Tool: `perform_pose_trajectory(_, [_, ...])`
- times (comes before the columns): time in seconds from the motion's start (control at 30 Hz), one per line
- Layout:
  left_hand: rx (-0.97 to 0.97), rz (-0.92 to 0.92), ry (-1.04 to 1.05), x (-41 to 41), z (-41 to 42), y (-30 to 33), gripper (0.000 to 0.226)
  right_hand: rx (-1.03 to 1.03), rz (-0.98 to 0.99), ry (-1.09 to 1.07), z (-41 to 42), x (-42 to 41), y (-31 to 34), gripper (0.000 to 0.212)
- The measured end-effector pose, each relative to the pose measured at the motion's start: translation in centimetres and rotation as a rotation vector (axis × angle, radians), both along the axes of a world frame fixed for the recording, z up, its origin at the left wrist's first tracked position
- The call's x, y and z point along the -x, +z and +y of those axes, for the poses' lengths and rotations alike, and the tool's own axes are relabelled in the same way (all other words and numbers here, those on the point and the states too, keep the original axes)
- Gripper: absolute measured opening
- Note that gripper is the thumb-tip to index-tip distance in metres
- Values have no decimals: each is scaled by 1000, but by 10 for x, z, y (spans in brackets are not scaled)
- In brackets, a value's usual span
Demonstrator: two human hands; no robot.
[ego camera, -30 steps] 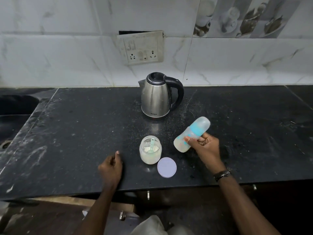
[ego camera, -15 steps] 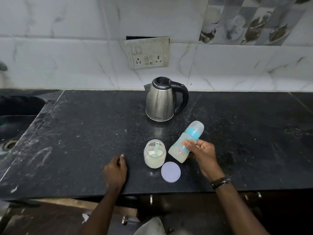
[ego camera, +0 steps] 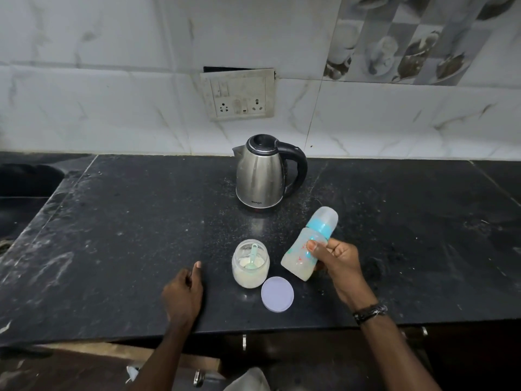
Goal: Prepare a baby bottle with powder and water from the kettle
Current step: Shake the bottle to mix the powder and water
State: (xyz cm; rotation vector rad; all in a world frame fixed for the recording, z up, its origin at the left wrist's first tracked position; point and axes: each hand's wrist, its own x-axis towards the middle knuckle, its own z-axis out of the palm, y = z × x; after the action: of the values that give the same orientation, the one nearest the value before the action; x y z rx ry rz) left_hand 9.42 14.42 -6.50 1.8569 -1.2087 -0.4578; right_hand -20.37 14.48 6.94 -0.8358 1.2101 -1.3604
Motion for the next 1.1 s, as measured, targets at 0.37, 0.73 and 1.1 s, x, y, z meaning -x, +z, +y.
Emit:
perform_pose_trajectory(0.37, [52,-110,-13,-3,-1,-18,44,4,-192,-180,-5,9,4,32])
perform_pose_trajectory(0.73, [78,-80,80,-5,-2,-28,19,-41,-49,-34,-4,7,0,67])
perform_pose_trajectory(1.1, [32,-69,-34,-8,-5,-19,30,71,-175,-104,-6,4,-4,60])
